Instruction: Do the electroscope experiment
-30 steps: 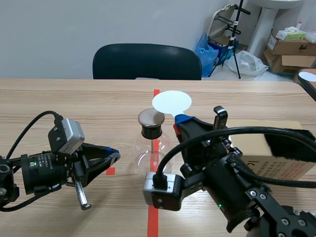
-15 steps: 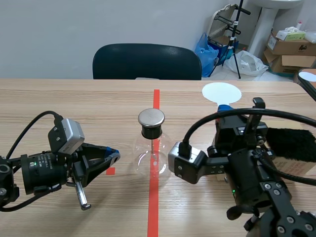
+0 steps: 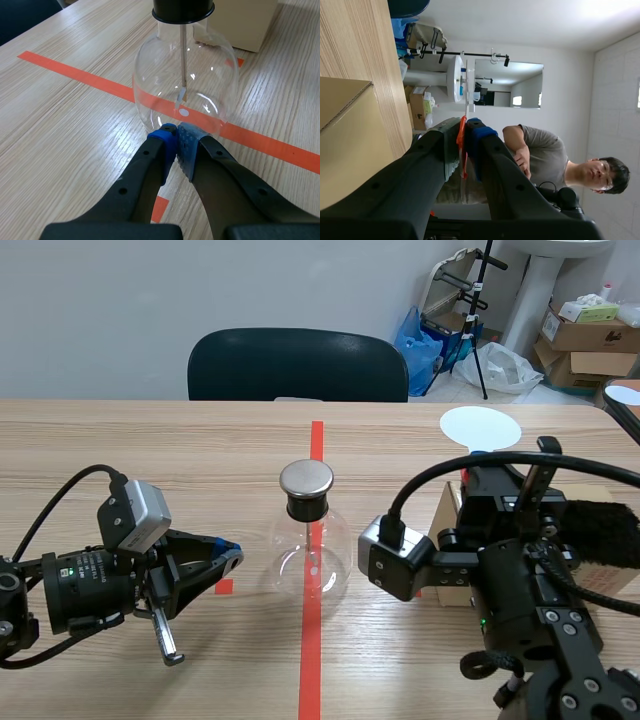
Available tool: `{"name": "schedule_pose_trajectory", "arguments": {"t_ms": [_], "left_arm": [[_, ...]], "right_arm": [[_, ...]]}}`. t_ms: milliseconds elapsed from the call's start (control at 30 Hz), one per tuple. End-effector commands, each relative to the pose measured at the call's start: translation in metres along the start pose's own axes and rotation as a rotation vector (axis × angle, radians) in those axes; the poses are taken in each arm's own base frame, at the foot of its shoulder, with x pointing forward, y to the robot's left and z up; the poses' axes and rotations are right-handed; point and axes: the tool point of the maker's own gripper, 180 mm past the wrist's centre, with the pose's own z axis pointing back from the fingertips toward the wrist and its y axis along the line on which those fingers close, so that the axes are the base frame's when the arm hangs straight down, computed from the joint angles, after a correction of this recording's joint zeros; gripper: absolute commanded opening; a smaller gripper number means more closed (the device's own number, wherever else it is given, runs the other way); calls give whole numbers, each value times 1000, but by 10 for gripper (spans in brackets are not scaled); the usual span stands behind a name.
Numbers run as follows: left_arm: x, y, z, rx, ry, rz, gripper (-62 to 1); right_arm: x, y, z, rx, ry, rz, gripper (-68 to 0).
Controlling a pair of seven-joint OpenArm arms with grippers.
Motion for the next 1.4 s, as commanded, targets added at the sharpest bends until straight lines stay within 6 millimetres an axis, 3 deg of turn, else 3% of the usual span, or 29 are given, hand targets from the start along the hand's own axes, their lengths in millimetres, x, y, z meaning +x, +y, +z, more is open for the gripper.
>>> {"name": "schedule_pose_trajectory", "arguments": {"t_ms": [0,333,767,1100,1367], "left_arm": [[9,3,-2,8,-33,-4,-579],[9,3,-2,8,-33,-4,-579],[9,2,-2,6,-31,-7,-579],[9,2,-2,6,-31,-7,-579],[9,2,-2,6,-31,-7,-579]], "right_arm": [[-2,-6,-3,-25,-9,9,-667],[38,-6,1,-24,-233,12,-667],[90,-5,23,-22,-546,16,-667],[107,-4,35,-21,-663,17,-667],[108,-4,35,-21,-669,17,-667]]}}
